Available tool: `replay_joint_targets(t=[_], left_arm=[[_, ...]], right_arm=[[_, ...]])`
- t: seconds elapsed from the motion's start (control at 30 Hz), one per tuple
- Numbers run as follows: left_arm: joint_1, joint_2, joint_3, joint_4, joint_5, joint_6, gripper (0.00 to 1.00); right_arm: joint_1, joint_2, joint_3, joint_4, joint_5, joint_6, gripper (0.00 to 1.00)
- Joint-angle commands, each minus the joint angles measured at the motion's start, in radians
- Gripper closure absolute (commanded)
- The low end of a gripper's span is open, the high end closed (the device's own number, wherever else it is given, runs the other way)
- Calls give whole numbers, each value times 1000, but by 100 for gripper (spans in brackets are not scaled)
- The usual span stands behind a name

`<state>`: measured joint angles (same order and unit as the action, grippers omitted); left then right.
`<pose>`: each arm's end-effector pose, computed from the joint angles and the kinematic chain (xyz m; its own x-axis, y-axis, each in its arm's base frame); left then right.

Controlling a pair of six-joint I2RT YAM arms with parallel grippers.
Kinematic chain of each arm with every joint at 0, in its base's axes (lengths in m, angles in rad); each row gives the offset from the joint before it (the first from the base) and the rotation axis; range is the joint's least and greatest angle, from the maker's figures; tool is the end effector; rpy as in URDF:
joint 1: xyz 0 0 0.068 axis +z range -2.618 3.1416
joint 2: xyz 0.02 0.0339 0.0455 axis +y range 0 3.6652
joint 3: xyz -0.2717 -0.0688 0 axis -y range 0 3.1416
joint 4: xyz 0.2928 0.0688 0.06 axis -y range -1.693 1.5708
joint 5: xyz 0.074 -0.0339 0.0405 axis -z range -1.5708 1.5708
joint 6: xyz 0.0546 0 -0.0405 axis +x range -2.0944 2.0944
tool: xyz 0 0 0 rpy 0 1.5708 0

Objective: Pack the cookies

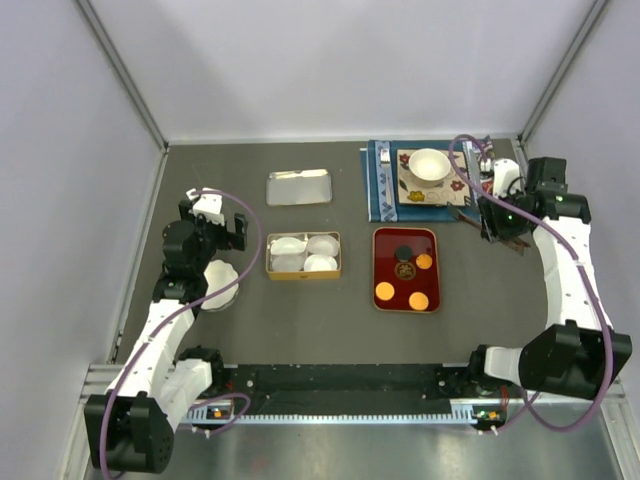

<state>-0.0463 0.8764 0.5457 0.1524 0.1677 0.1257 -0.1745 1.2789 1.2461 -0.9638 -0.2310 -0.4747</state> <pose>0.2676 -0.0215 0.2613 -0.1495 0.1307 -0.9801 0.2303 0.9686 0.0940 0.3030 -0.0407 0.3173 -0.7567 -0.3184 -0.5710 -0.3366 0.9385 -0.0773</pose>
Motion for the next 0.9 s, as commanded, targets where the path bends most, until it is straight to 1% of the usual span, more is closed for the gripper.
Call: replay_joint_targets(t=[0.0,0.23,0.47,0.57,0.6,0.63,0.87], left_arm=[[5,-13,19,22,10,-6,1],[3,-11,25,16,0,-5,1],[5,-4,40,6,-14,-6,1],[5,-1,46,-1,-19,-12,1],[5,-1,51,-4,-19,-14,1],[5,-1,54,-5,-19,-15,1],[5,6,69,-20,-30,-15,1]], right_arm=[[35,-72,53,-47,-39,4,53],[90,-122,36,-122,-77,-42,51],[141,-171,-28,-150,-106,-111,48],[168,-171,-60,-150,-108,-122,47],[205,-170,-65,-145,-110,-122,46],[216,-165,-71,-141,-108,-120,45],[279,-128,-122,-64,-70,-102,44]])
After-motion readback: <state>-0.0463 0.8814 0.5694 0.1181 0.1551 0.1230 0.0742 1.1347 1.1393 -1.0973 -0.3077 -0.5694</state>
